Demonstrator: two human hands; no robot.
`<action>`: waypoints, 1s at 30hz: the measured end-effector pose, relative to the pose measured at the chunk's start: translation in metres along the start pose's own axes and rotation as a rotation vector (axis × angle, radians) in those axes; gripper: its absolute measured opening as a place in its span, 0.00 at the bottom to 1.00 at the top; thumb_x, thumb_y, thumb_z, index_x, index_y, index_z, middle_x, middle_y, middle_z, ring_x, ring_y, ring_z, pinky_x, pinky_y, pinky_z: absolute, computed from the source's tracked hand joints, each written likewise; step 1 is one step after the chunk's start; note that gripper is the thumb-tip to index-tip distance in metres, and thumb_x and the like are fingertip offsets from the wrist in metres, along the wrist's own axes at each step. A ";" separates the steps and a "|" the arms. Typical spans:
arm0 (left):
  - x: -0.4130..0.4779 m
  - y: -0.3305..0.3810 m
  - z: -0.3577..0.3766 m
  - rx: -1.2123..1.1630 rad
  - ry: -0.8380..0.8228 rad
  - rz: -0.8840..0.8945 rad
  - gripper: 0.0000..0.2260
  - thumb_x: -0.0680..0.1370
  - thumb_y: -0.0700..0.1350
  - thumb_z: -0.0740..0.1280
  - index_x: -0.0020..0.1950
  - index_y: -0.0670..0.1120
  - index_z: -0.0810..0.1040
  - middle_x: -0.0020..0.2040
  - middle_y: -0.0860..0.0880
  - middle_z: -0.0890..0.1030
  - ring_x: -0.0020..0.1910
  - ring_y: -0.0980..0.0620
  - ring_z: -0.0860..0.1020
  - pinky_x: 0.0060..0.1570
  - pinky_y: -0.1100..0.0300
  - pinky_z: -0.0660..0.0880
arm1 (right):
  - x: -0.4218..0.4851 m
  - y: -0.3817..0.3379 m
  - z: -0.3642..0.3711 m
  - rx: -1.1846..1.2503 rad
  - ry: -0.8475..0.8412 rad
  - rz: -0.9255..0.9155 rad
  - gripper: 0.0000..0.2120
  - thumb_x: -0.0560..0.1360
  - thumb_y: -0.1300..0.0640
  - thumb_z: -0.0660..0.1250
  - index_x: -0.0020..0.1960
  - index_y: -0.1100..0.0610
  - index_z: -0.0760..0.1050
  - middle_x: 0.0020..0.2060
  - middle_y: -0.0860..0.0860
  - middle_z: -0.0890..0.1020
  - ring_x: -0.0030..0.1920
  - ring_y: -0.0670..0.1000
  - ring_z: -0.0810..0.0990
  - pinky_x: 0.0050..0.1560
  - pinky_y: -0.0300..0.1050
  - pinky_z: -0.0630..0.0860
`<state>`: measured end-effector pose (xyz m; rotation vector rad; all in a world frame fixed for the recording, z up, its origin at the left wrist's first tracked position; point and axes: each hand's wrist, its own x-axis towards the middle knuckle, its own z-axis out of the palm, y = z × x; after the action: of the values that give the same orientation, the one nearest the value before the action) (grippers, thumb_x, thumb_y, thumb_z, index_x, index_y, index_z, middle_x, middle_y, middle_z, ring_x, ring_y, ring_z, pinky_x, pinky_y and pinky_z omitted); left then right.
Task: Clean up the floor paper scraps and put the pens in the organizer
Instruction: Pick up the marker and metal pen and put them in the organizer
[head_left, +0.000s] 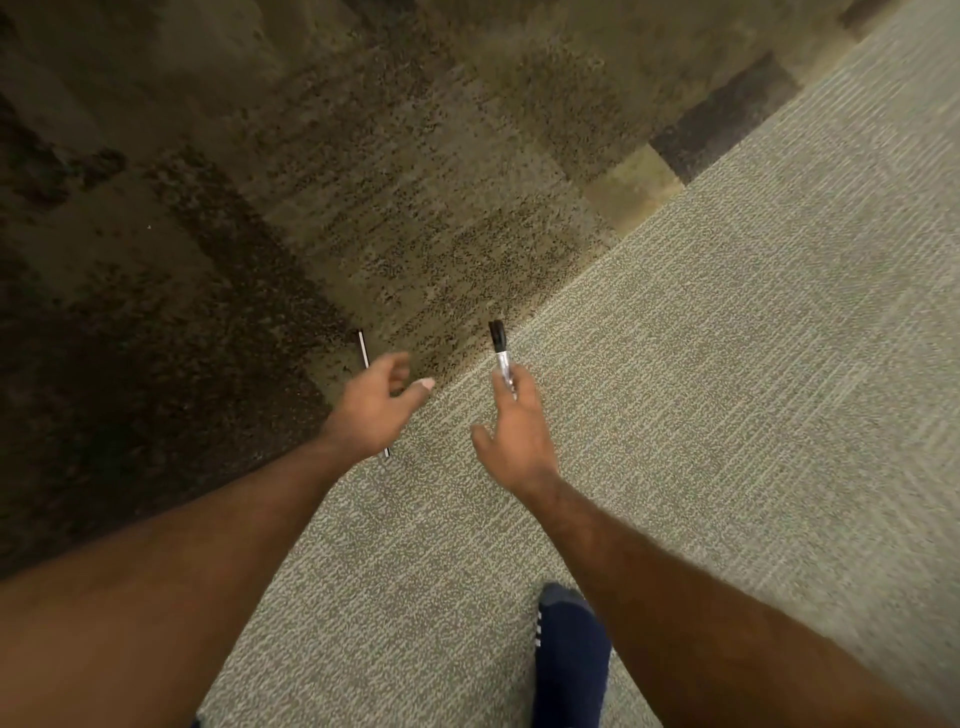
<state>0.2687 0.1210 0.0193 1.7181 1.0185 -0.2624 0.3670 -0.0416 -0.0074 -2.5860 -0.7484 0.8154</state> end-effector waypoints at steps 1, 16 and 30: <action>0.003 0.006 0.005 -0.131 -0.020 -0.032 0.25 0.78 0.55 0.68 0.73 0.49 0.68 0.62 0.51 0.79 0.61 0.49 0.78 0.60 0.49 0.77 | -0.004 -0.008 0.002 0.037 0.004 -0.025 0.37 0.77 0.53 0.68 0.80 0.52 0.52 0.79 0.48 0.48 0.78 0.50 0.53 0.72 0.45 0.45; 0.037 -0.021 -0.030 -0.471 0.129 -0.181 0.11 0.80 0.38 0.64 0.63 0.42 0.75 0.50 0.45 0.83 0.50 0.47 0.81 0.56 0.49 0.77 | -0.011 -0.087 0.044 0.214 -0.087 -0.313 0.31 0.76 0.57 0.67 0.76 0.53 0.61 0.75 0.48 0.63 0.73 0.47 0.65 0.71 0.43 0.63; 0.027 -0.079 -0.086 -0.469 0.178 -0.220 0.14 0.82 0.34 0.59 0.67 0.36 0.70 0.49 0.40 0.79 0.41 0.50 0.78 0.43 0.57 0.74 | 0.040 -0.111 0.089 -0.369 -0.079 -0.214 0.29 0.74 0.51 0.67 0.72 0.60 0.65 0.69 0.58 0.68 0.67 0.56 0.68 0.70 0.53 0.68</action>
<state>0.2011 0.2137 -0.0159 1.2209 1.2866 -0.0044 0.2987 0.0840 -0.0452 -2.7304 -1.2814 0.7767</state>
